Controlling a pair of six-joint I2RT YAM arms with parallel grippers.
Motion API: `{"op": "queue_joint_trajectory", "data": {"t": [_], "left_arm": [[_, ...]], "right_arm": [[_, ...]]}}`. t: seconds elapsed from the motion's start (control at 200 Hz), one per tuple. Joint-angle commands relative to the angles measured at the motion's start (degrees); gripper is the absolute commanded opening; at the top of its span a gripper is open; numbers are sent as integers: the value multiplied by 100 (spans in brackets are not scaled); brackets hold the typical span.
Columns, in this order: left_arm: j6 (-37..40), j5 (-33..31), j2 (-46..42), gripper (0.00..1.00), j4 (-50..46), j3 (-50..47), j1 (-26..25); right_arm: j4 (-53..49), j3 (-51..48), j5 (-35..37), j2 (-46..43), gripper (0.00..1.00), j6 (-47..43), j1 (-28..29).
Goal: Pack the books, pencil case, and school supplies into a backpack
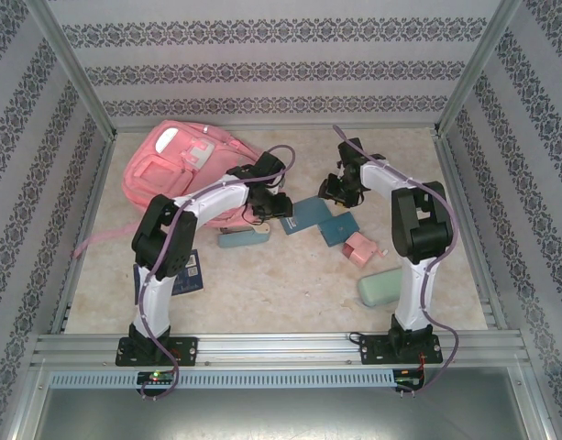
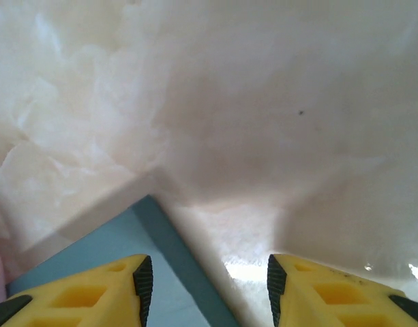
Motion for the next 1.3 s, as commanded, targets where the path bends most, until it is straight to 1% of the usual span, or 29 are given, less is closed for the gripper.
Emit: {"op": "queue_joint_trajectory", "data": {"t": [0.0, 0.16, 0.32, 0.4, 0.48, 0.59, 0.689, 0.754, 0.829, 0.974, 1.074, 1.169, 1.294], "left_arm": [[-167, -394, 239, 36, -557, 182, -97], [-344, -619, 385, 36, -828, 27, -150], [-427, -600, 359, 36, -668, -270, -161], [-375, -590, 400, 31, -678, -203, -163], [-336, -581, 417, 28, -649, -170, -168], [-253, -508, 435, 23, -564, -170, -168], [-189, -414, 493, 22, -531, -165, -168], [-170, -387, 508, 22, -520, -176, -168], [-128, -422, 489, 21, -530, -171, -168], [-35, -508, 415, 21, -566, -162, -161], [58, -579, 327, 21, -593, -151, -168], [141, -604, 248, 21, -593, -152, -166], [223, -594, 152, 21, -558, -170, -159]], "right_arm": [[-140, 123, -161, 198, 51, -145, 45], [-32, -26, -285, 231, 51, -145, 153], [48, -136, -508, 259, 51, -205, 337], [100, -191, -703, 262, 49, -169, 438], [313, -330, -1139, 187, 47, -17, 522], [859, -604, -2105, 37, 45, 297, 551], [1301, -828, -2852, -140, 42, 517, 553], [1483, -970, -3180, -324, 41, 595, 546], [1557, -1105, -3379, -556, 39, 609, 551], [1445, -1315, -3387, -965, 37, 550, 570], [1150, -1375, -3160, -1146, 37, 314, 582], [685, -1322, -2809, -1137, 37, -13, 575], [578, -1346, -2742, -1061, 36, -145, 560]]}}
